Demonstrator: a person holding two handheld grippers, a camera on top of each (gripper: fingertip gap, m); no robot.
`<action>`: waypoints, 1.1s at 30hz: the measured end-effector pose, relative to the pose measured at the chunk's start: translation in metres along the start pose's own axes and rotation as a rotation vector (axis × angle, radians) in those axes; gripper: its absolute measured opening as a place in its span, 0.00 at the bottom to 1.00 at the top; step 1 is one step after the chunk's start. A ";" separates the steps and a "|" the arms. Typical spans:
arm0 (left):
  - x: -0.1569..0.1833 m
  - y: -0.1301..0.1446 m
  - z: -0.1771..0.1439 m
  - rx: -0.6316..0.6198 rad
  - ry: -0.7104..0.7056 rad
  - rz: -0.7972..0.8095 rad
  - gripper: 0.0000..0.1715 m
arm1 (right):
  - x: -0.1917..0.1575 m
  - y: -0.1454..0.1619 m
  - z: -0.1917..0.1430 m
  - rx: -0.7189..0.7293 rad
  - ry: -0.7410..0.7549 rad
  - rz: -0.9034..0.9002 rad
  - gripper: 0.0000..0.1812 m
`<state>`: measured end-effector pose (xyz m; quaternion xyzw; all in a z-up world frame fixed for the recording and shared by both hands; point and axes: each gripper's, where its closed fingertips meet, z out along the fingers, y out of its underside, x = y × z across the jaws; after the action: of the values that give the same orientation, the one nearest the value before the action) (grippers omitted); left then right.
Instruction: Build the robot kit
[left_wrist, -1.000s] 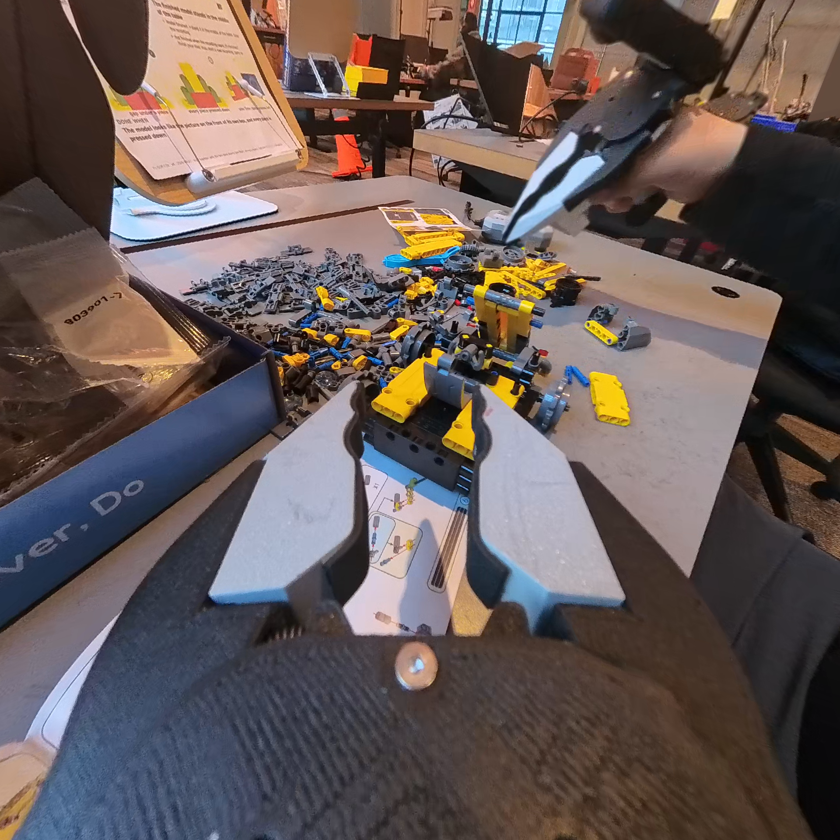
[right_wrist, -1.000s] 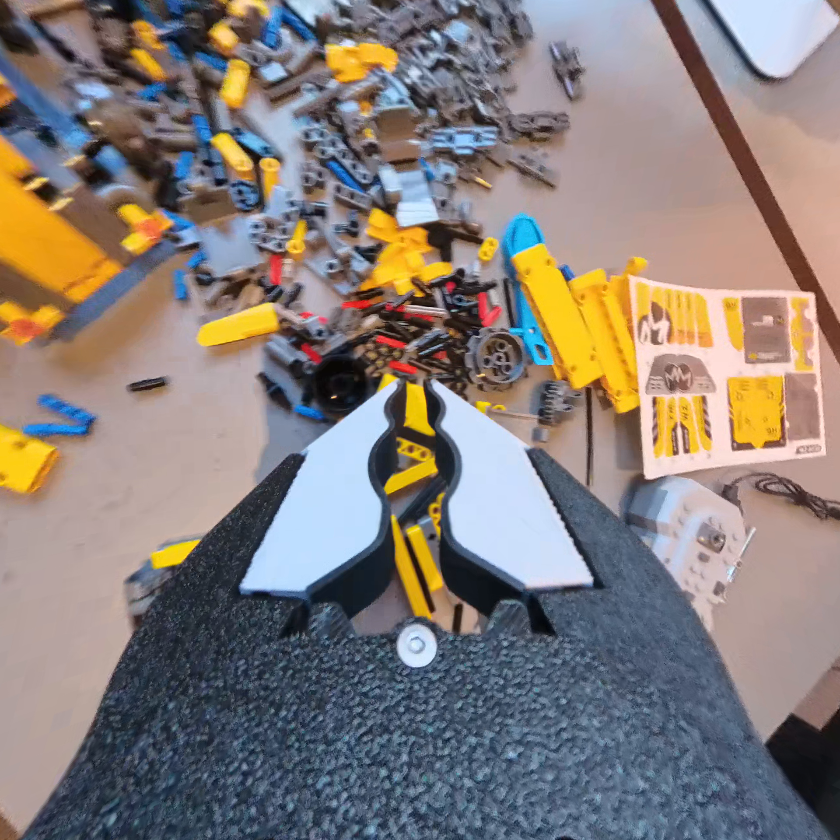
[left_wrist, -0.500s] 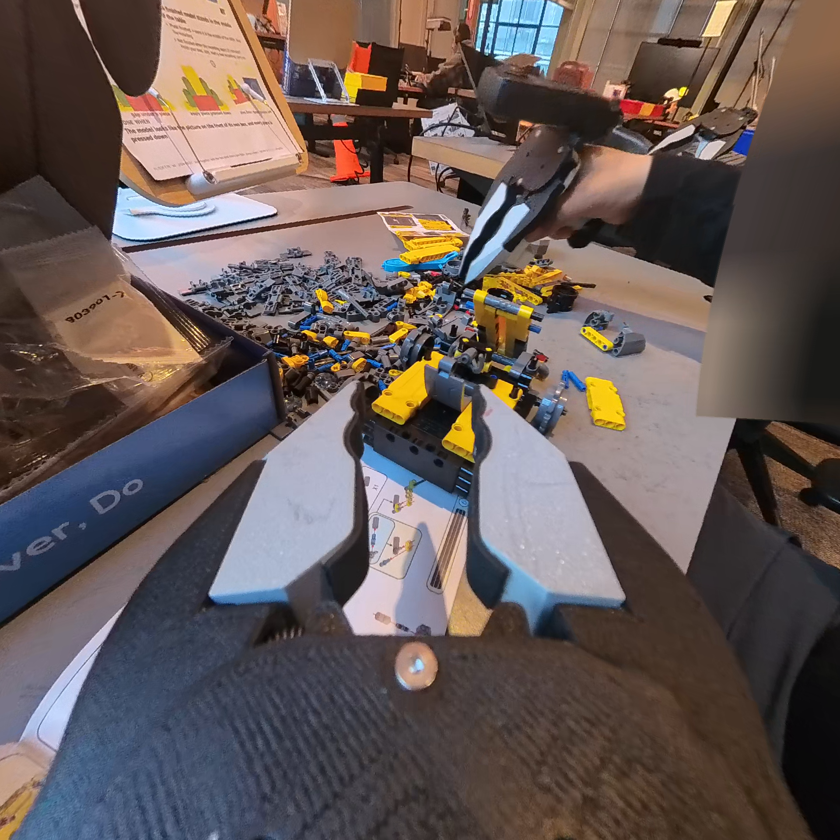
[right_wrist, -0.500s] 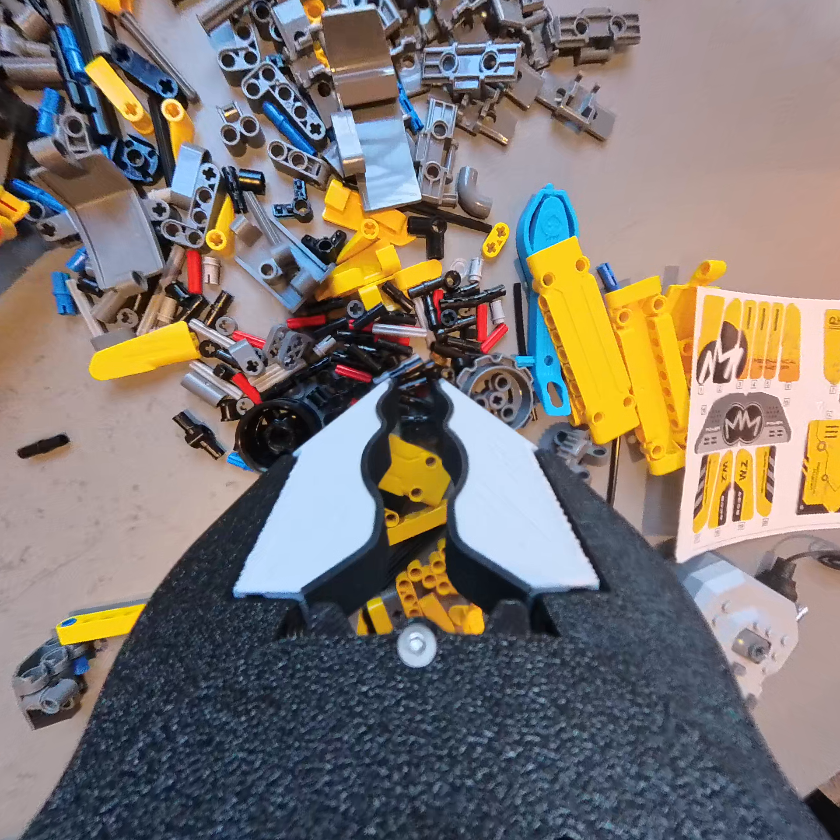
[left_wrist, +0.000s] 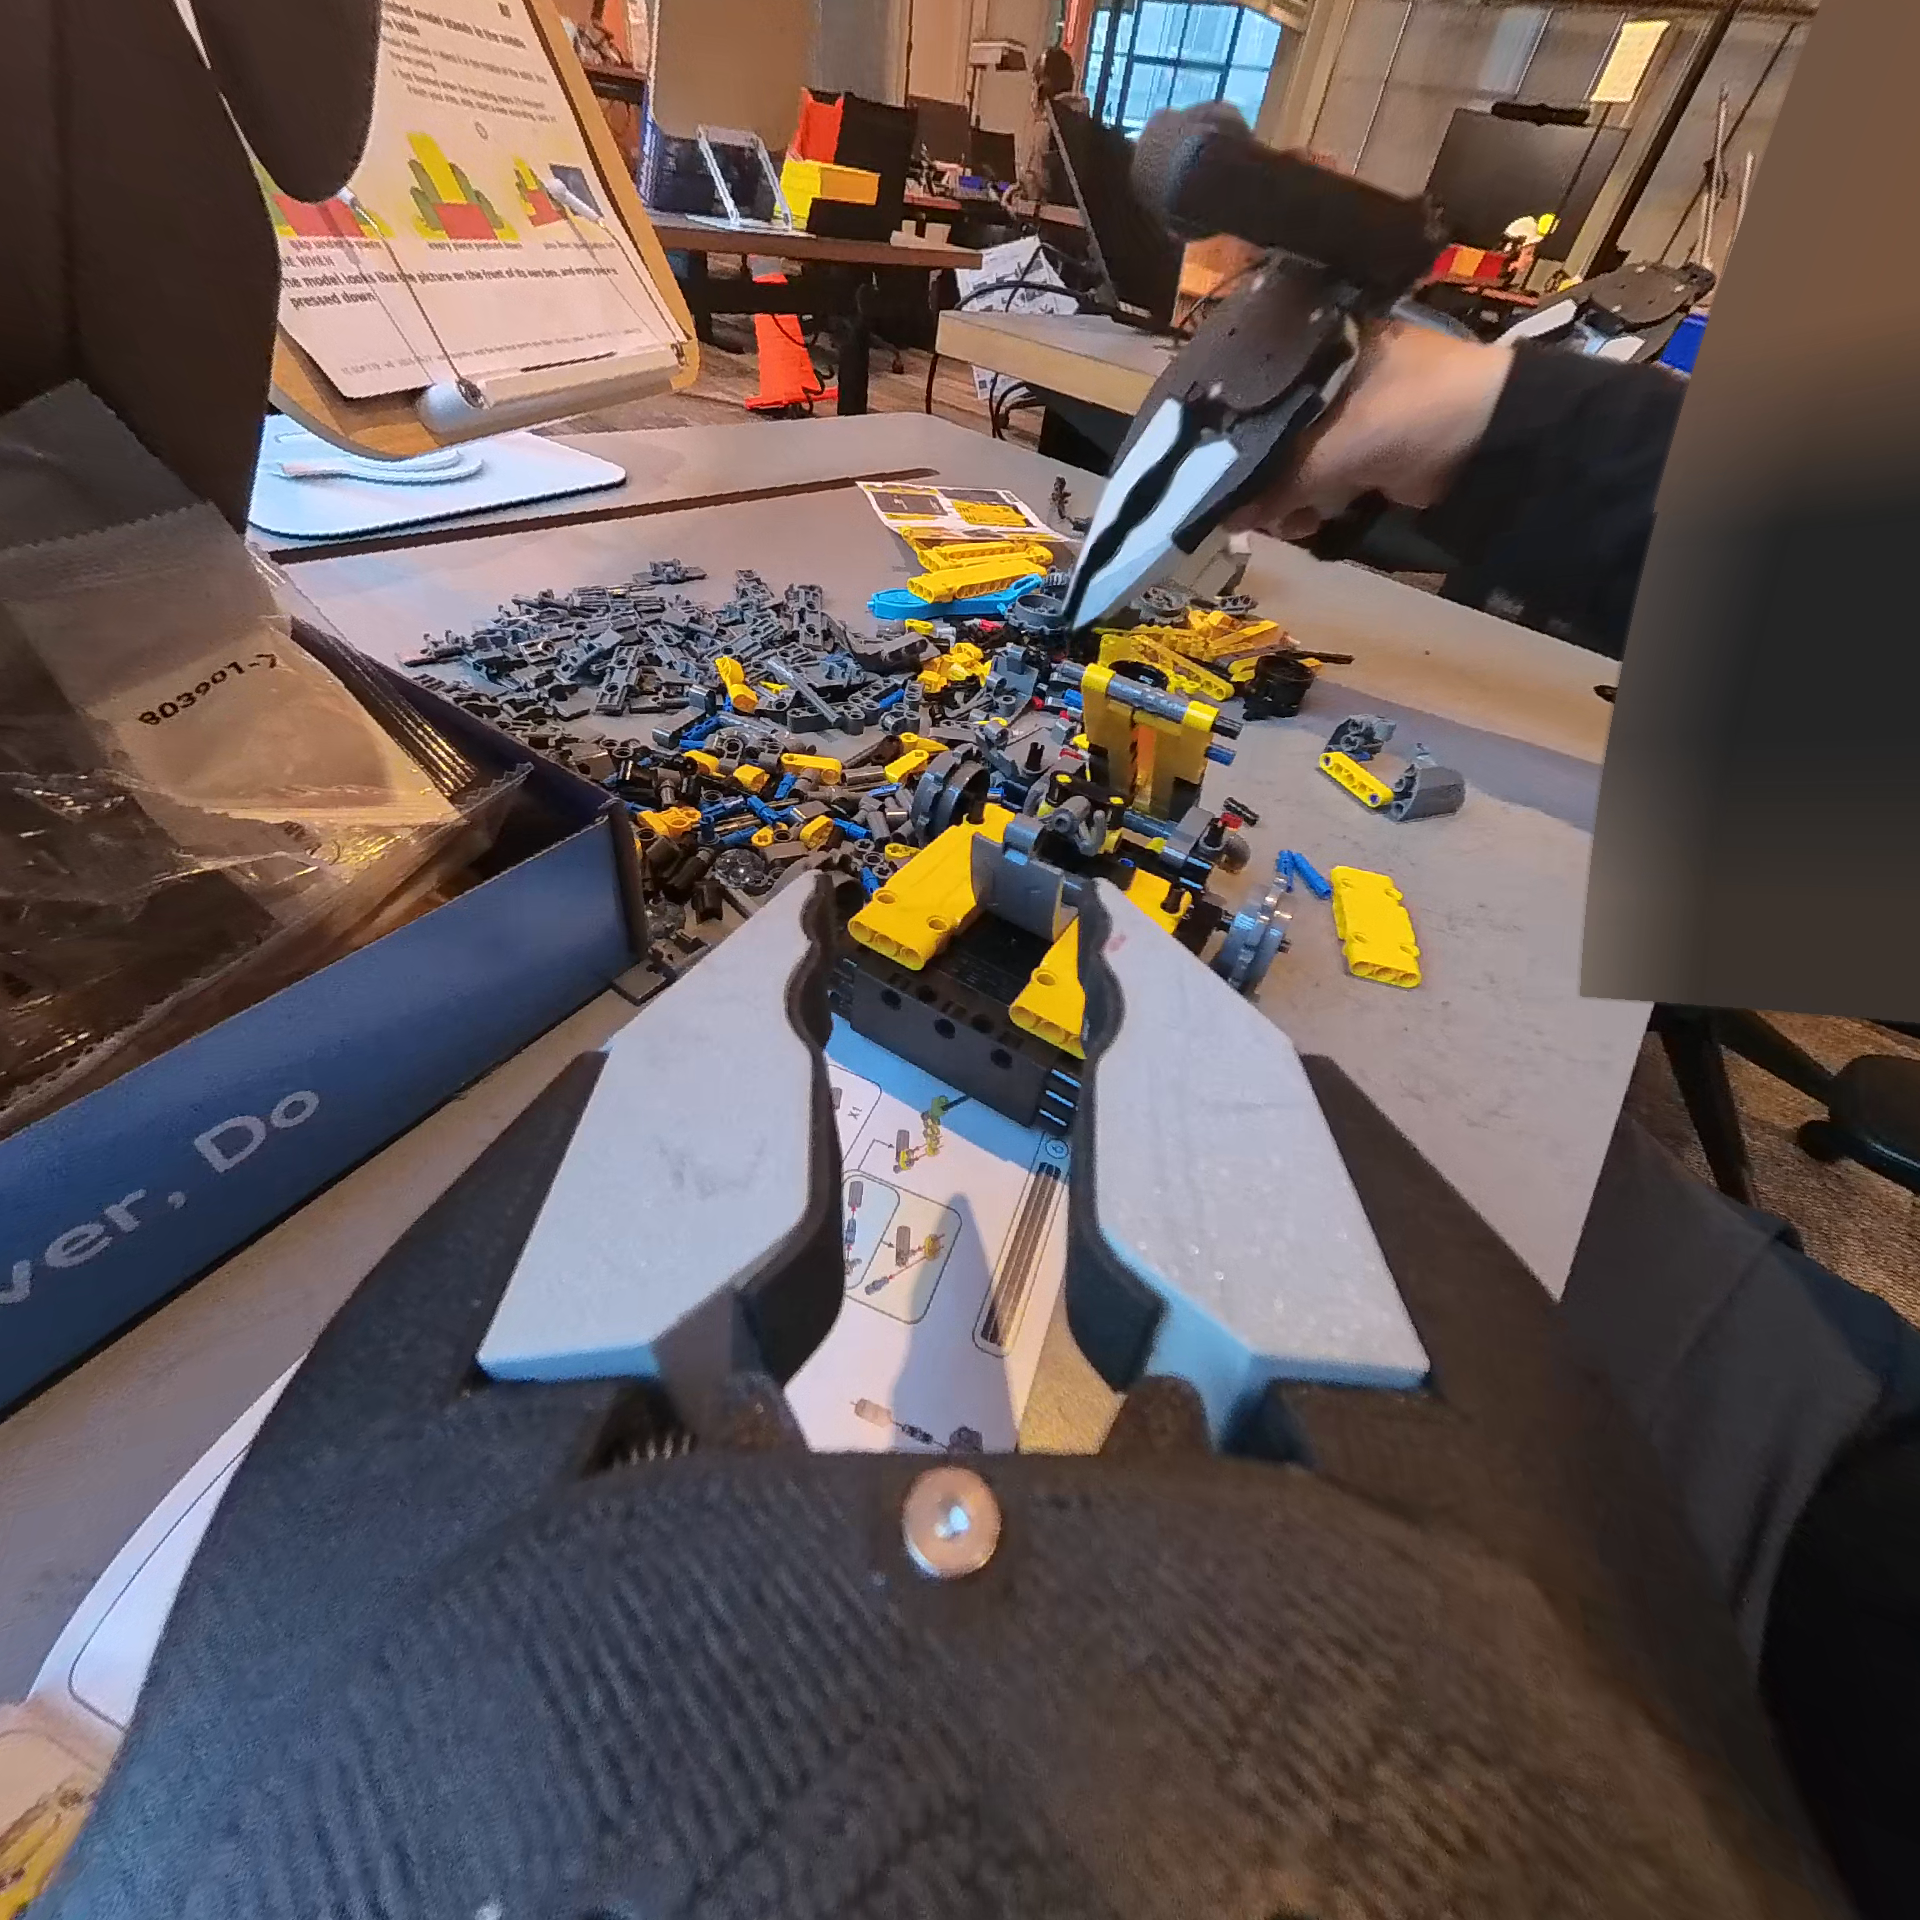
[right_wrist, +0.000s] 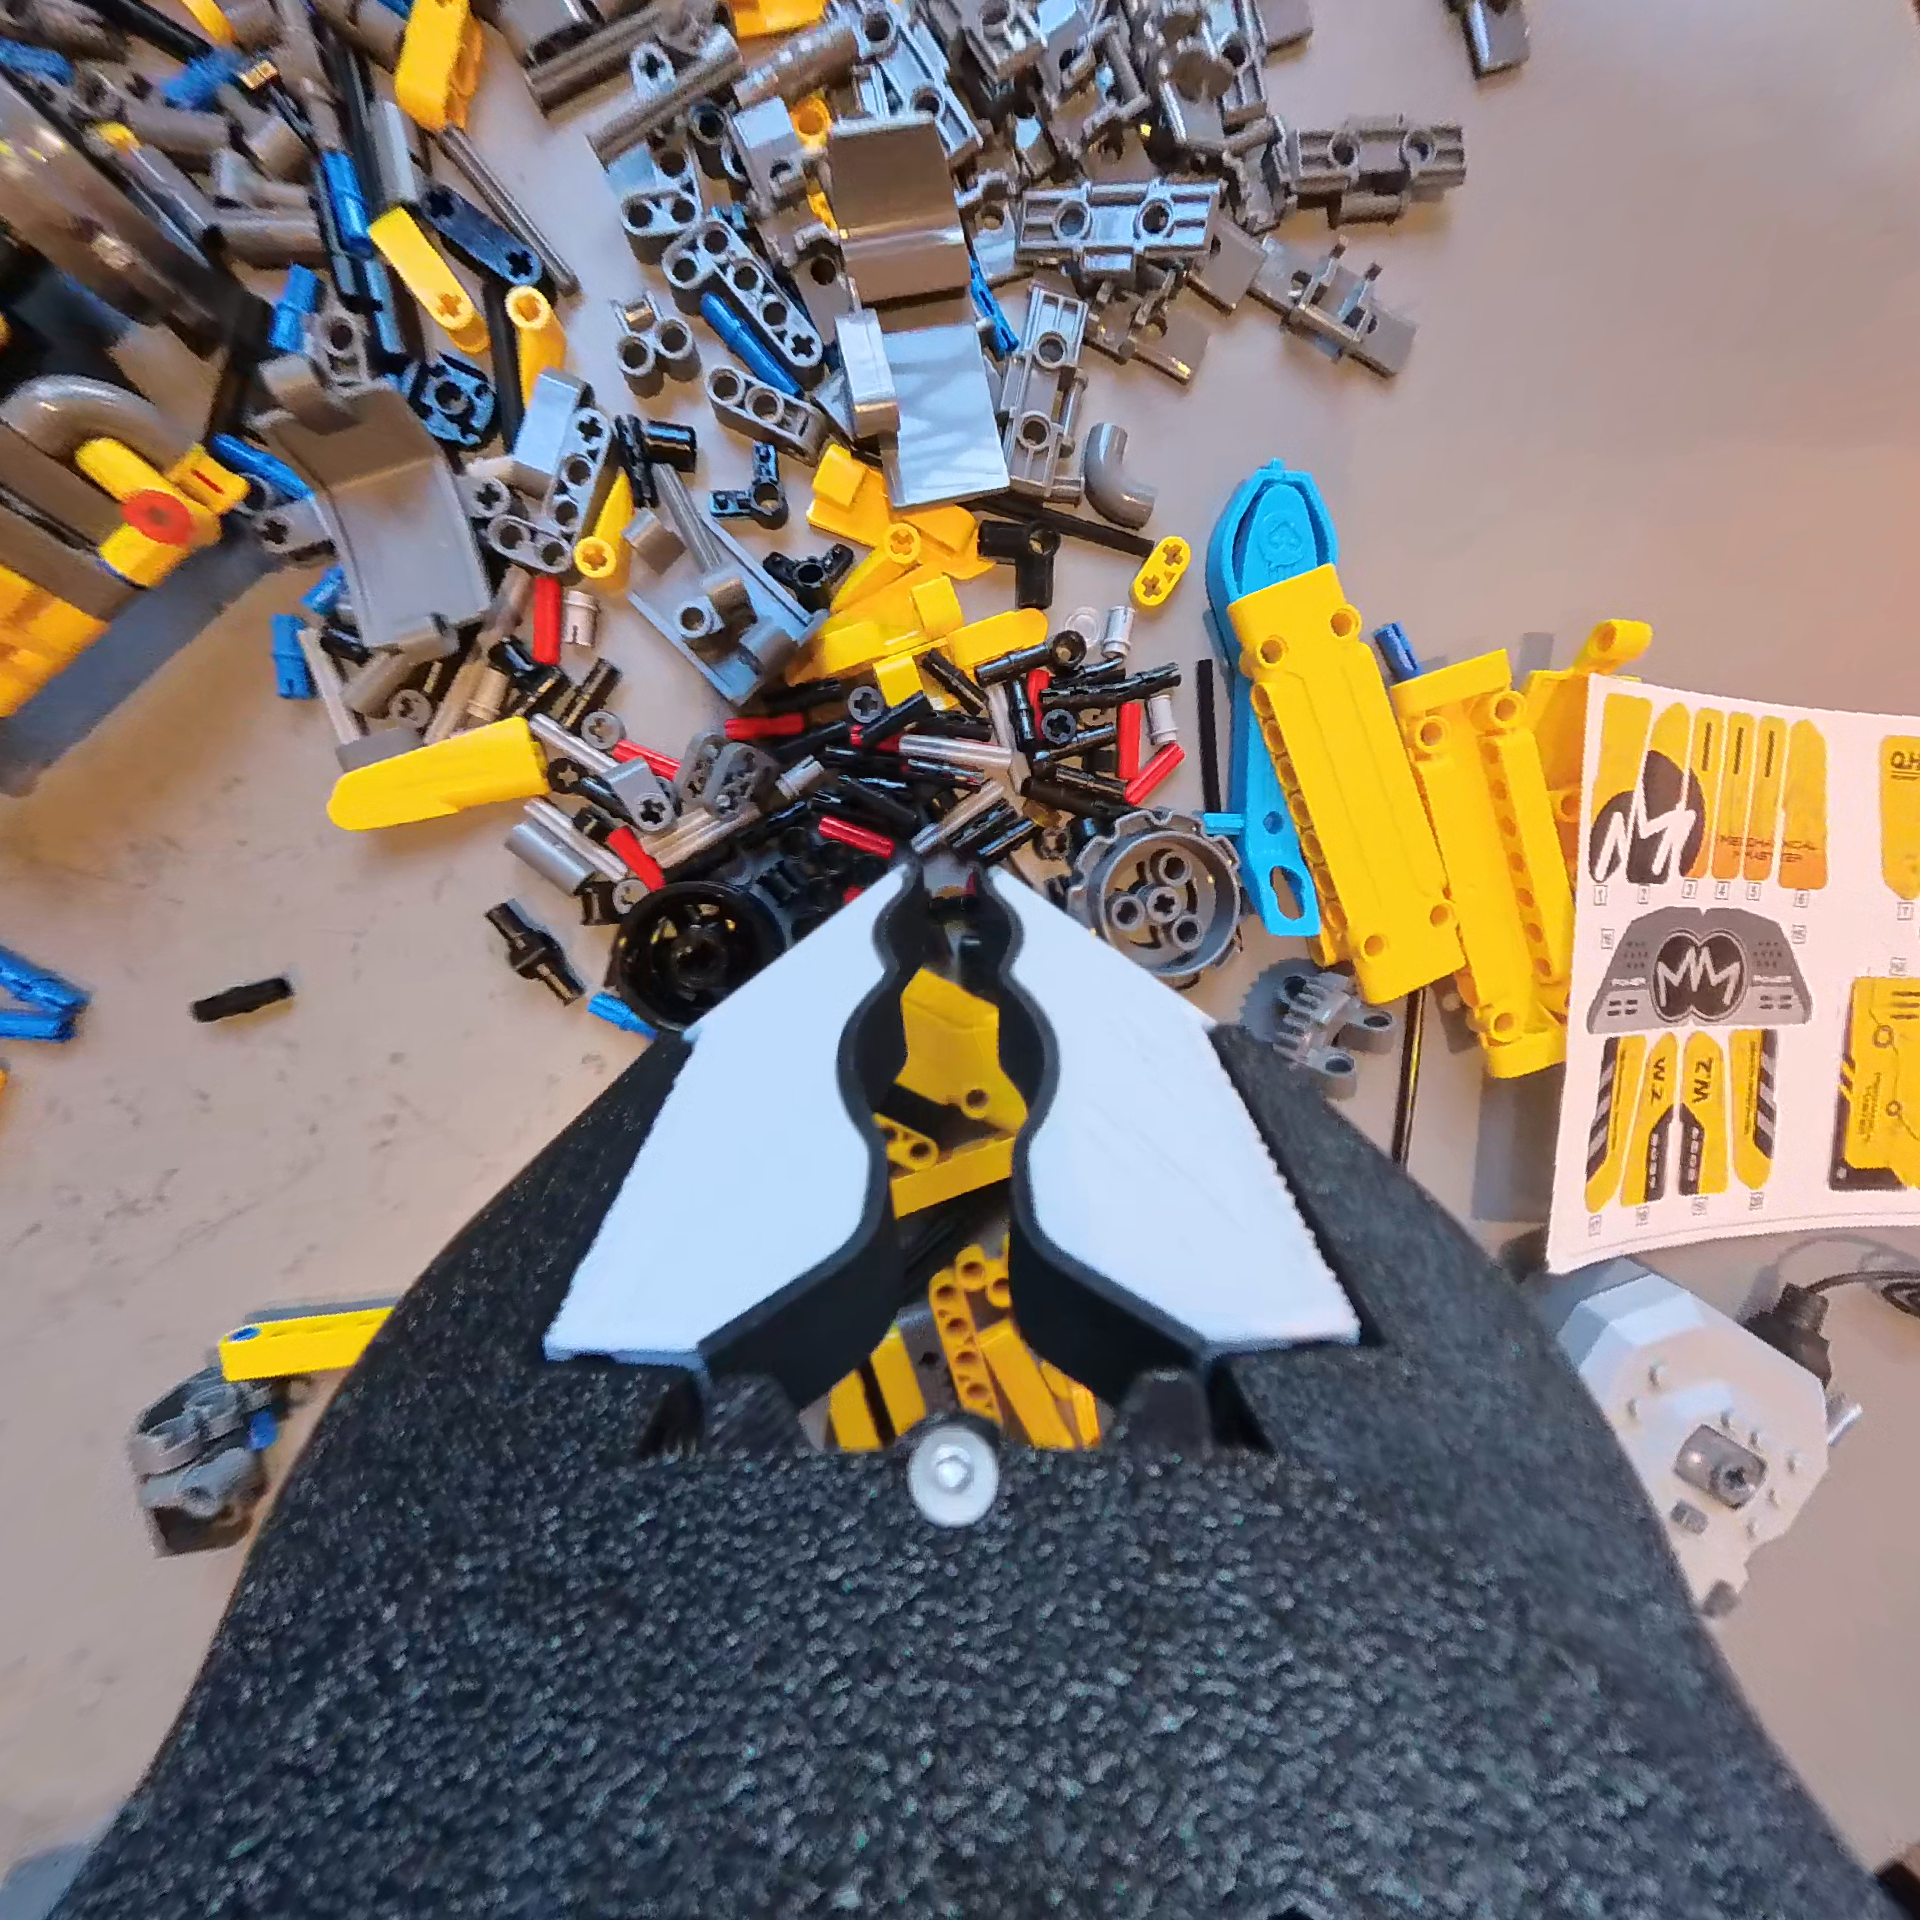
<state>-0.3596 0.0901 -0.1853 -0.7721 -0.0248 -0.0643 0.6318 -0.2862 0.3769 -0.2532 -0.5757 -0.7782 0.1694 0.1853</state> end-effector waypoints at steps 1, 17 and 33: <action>0.000 0.000 0.000 0.000 0.000 0.000 0.26 | -0.002 -0.002 -0.004 0.014 -0.002 0.003 0.05; 0.001 0.001 0.001 -0.005 -0.011 0.023 0.26 | -0.123 0.000 -0.033 0.133 -0.197 -0.068 0.06; 0.002 0.001 0.001 -0.005 -0.016 0.036 0.26 | -0.132 0.016 -0.031 0.157 -0.169 0.003 0.08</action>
<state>-0.3578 0.0907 -0.1860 -0.7746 -0.0160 -0.0468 0.6306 -0.2225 0.2561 -0.2456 -0.5442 -0.7746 0.2780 0.1631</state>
